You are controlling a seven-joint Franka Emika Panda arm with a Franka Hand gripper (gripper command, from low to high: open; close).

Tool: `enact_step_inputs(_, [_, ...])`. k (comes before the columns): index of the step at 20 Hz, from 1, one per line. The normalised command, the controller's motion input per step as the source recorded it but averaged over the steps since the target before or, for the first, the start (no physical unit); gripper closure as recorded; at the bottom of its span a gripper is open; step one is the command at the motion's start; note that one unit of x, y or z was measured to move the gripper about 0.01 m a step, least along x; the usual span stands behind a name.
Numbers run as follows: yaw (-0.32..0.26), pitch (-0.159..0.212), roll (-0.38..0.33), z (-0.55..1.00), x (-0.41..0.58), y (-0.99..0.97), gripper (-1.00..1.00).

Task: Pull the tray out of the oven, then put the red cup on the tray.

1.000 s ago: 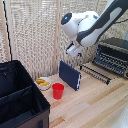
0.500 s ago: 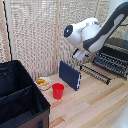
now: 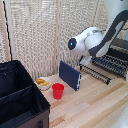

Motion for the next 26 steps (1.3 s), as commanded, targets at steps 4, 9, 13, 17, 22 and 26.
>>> enact_step_inputs(4, [0.012,0.023,-0.194,-0.05,0.004,-0.79,-1.0])
enact_step_inputs(9, [0.0,0.0,-0.064,-0.05,0.108,-0.84,-1.0])
enact_step_inputs(13, [0.0,0.0,0.043,0.0,0.22,-0.79,-1.0])
enact_step_inputs(17, [-0.003,0.016,0.162,0.0,0.2,-0.74,-1.0])
enact_step_inputs(22, [-0.002,0.018,0.068,-0.03,0.146,-0.68,-1.0])
enact_step_inputs(26, [0.0,0.013,0.0,-0.02,0.008,-0.31,-1.0])
